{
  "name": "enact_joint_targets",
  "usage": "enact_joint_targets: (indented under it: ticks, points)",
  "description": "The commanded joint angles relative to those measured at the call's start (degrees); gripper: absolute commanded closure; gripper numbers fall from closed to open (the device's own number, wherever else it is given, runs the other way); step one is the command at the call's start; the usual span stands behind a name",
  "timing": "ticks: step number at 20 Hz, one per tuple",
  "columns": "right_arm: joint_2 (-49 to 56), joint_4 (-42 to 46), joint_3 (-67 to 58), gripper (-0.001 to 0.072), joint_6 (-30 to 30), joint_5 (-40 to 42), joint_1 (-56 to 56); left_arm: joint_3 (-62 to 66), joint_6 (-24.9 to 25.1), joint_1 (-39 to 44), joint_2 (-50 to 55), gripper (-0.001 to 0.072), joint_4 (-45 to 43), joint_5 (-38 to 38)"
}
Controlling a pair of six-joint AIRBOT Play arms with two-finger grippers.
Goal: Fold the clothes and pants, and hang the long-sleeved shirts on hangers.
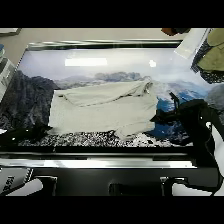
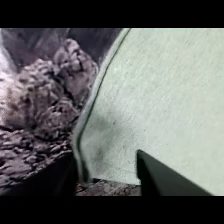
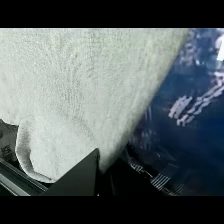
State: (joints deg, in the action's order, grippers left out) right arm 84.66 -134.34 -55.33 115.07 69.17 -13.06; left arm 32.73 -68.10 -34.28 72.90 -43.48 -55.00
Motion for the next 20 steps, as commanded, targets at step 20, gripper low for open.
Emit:
enact_joint_targets:
  ticks: [20]
  points:
    - [-32.39,-0.96,-42.84,0.0680,-8.72,-0.48,0.11,54.66,-20.22,3.06,-24.50,0.0695,-12.07,-10.71]
